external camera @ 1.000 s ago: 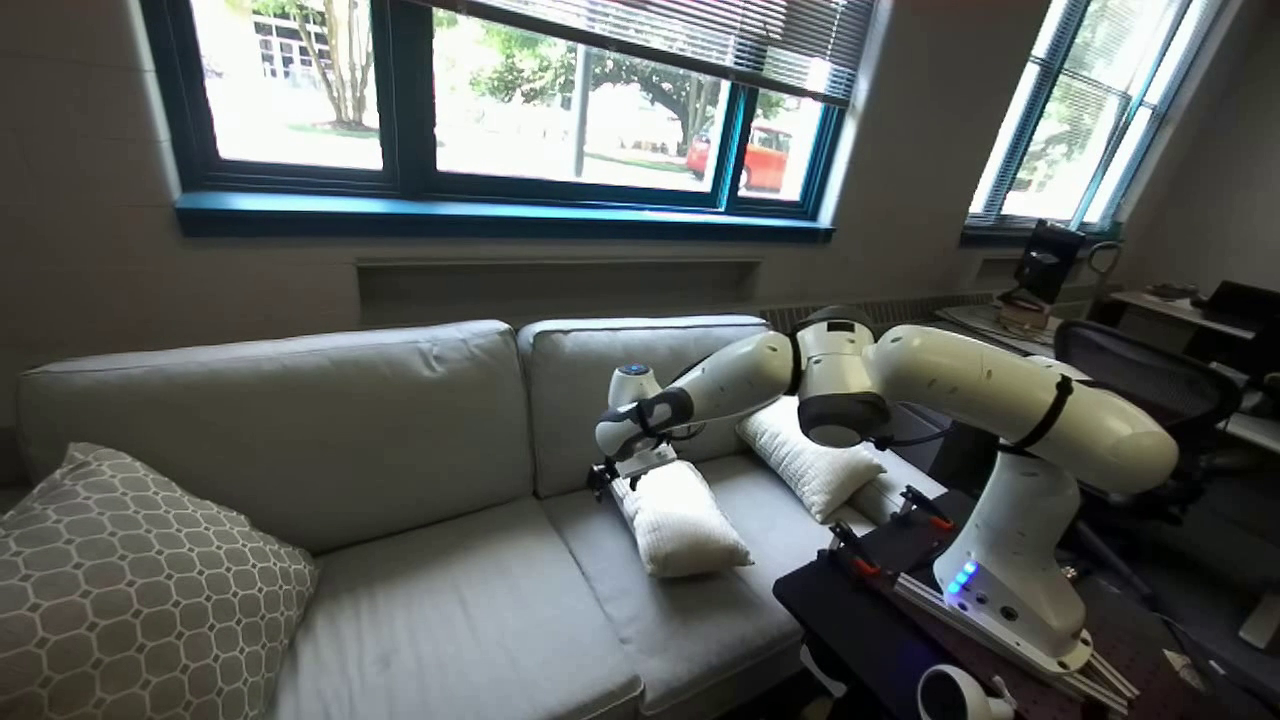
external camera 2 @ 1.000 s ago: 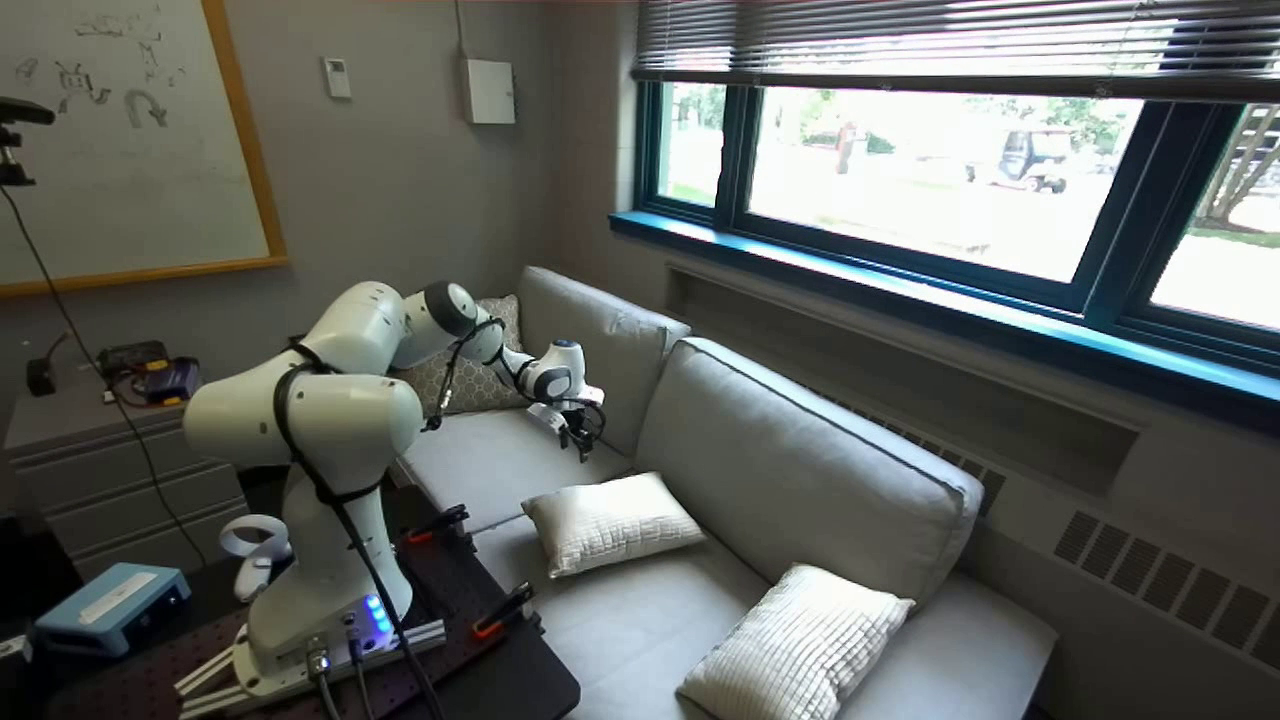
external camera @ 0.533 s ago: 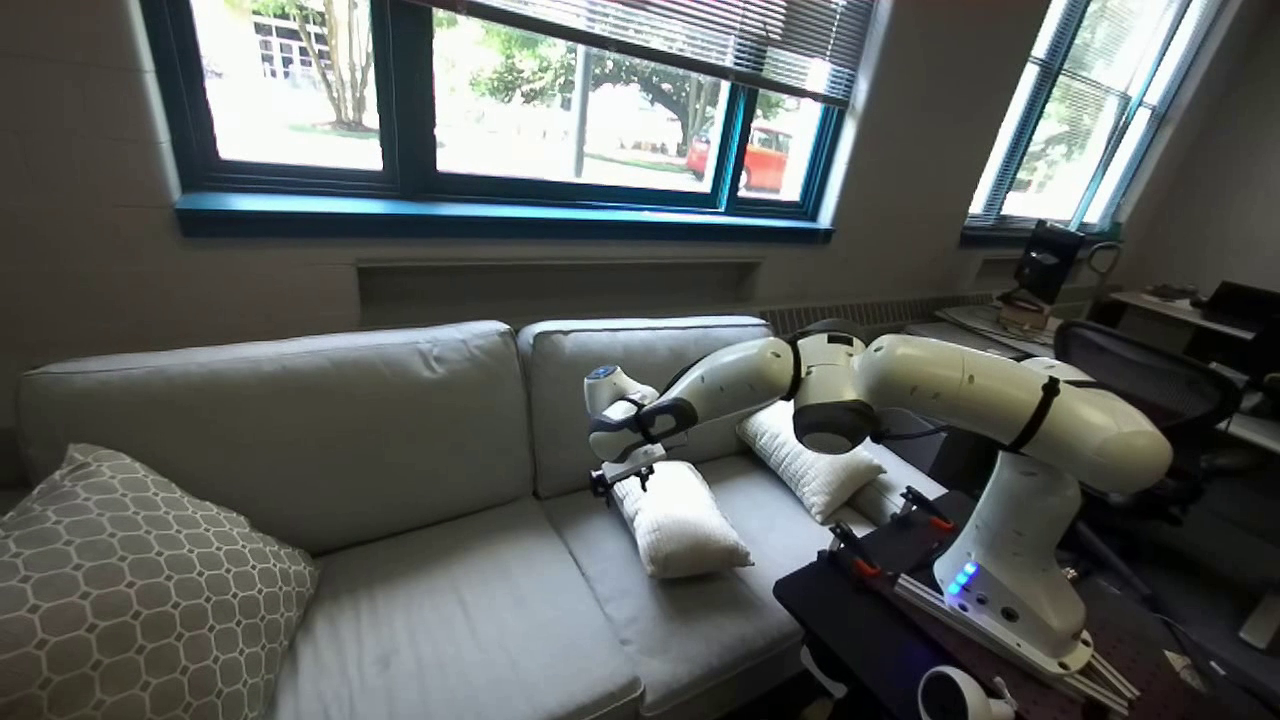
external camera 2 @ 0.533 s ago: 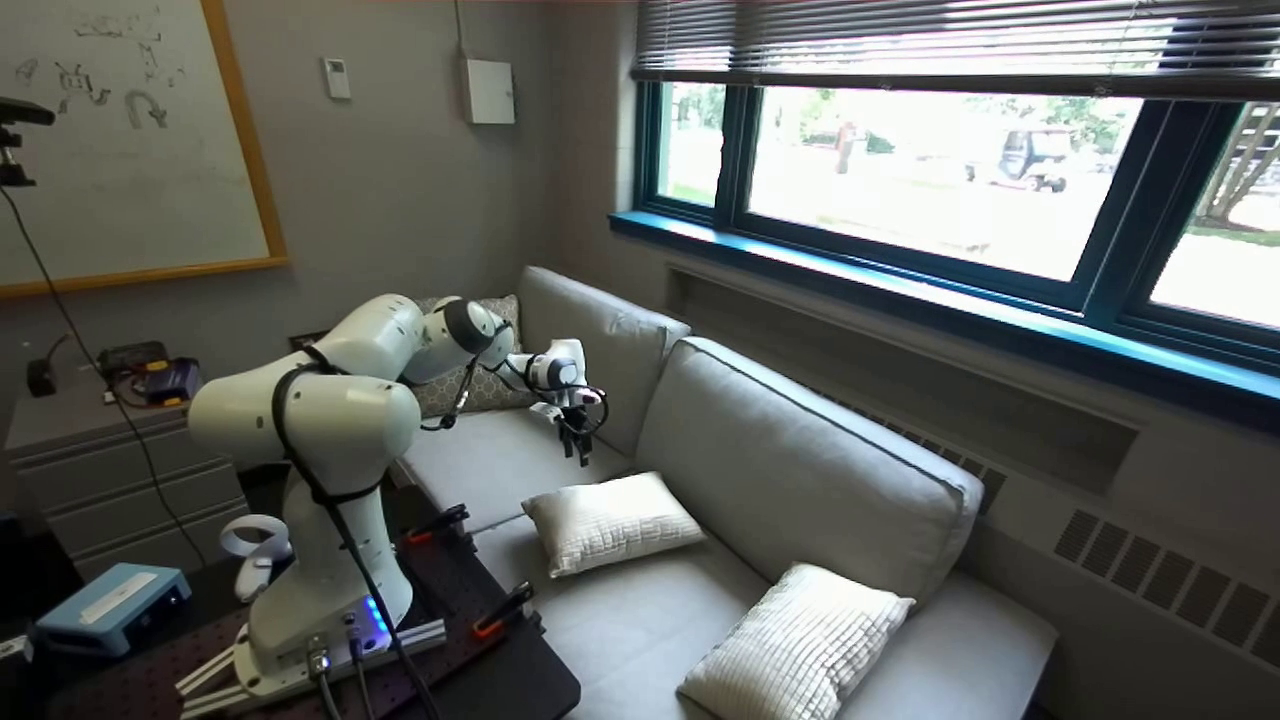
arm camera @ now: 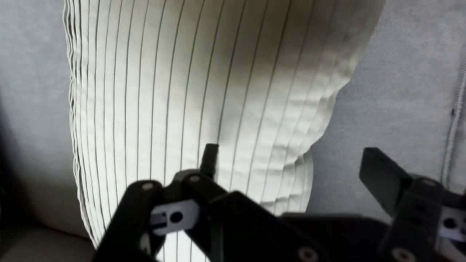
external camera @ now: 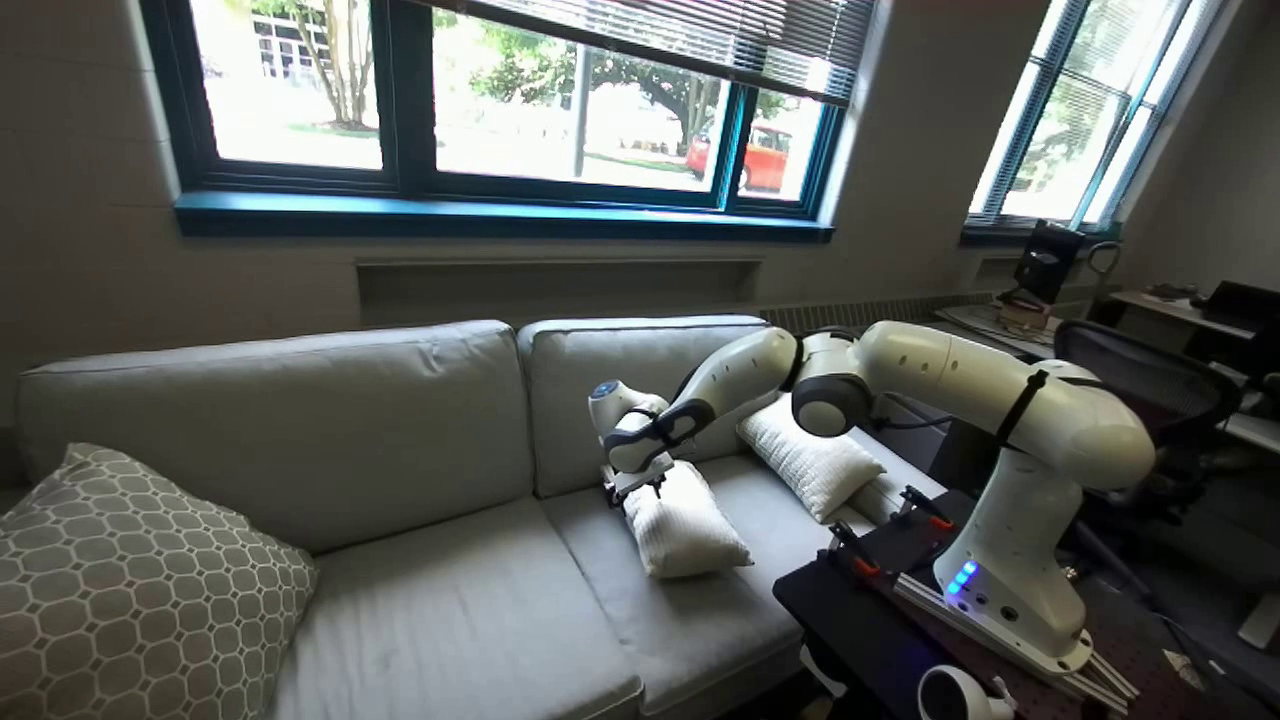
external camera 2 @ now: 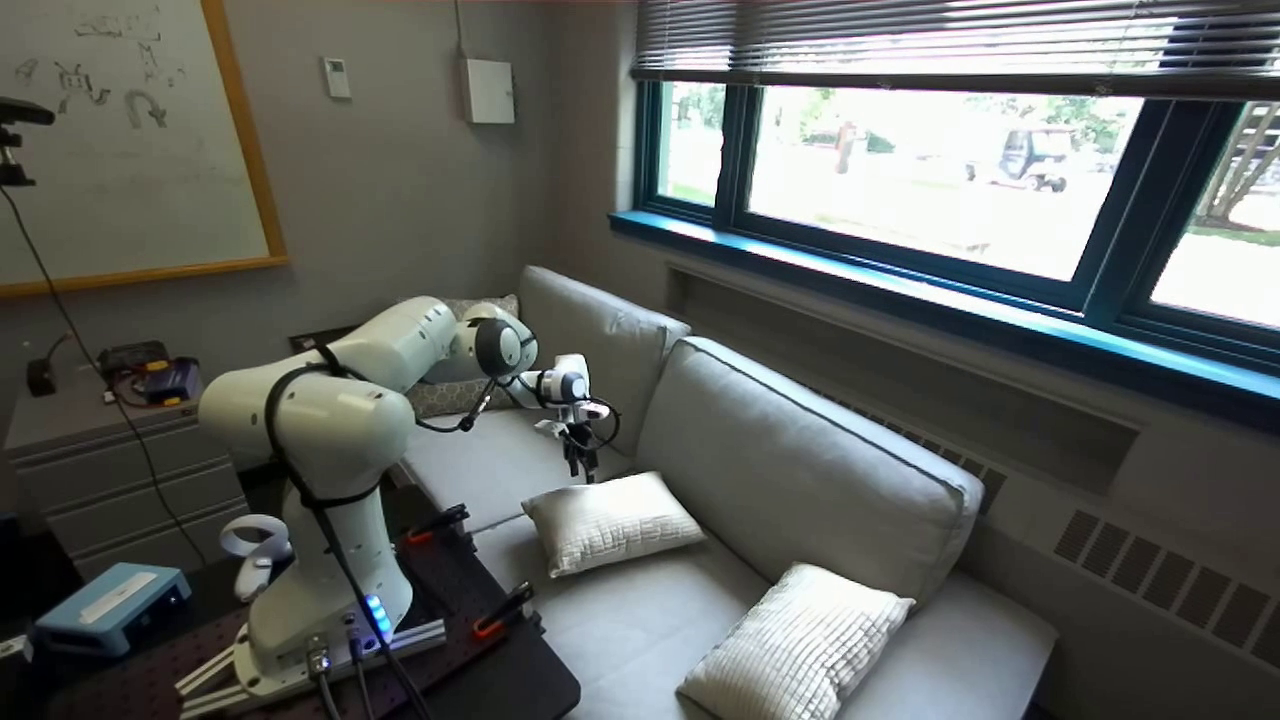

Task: Arrange the cushions, one in front of the other, against the armrest

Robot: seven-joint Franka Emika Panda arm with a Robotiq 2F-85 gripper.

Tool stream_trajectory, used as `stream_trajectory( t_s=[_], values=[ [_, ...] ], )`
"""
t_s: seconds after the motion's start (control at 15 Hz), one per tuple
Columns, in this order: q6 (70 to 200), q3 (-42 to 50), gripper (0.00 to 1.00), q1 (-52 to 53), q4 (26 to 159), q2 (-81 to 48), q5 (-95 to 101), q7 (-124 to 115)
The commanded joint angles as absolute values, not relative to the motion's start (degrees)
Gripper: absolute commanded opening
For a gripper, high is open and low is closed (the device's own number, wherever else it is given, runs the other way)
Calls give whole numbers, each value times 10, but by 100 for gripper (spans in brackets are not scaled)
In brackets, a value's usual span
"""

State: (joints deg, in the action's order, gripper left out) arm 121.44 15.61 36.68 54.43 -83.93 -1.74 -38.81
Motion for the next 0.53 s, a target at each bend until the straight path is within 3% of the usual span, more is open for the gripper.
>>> stream_trajectory(
  t_s=[0.0,0.47],
  values=[
    [1220,96,100,337,554,-840,38,-377],
    [1221,69,100,300,604,-845,81,-359]
  ],
)
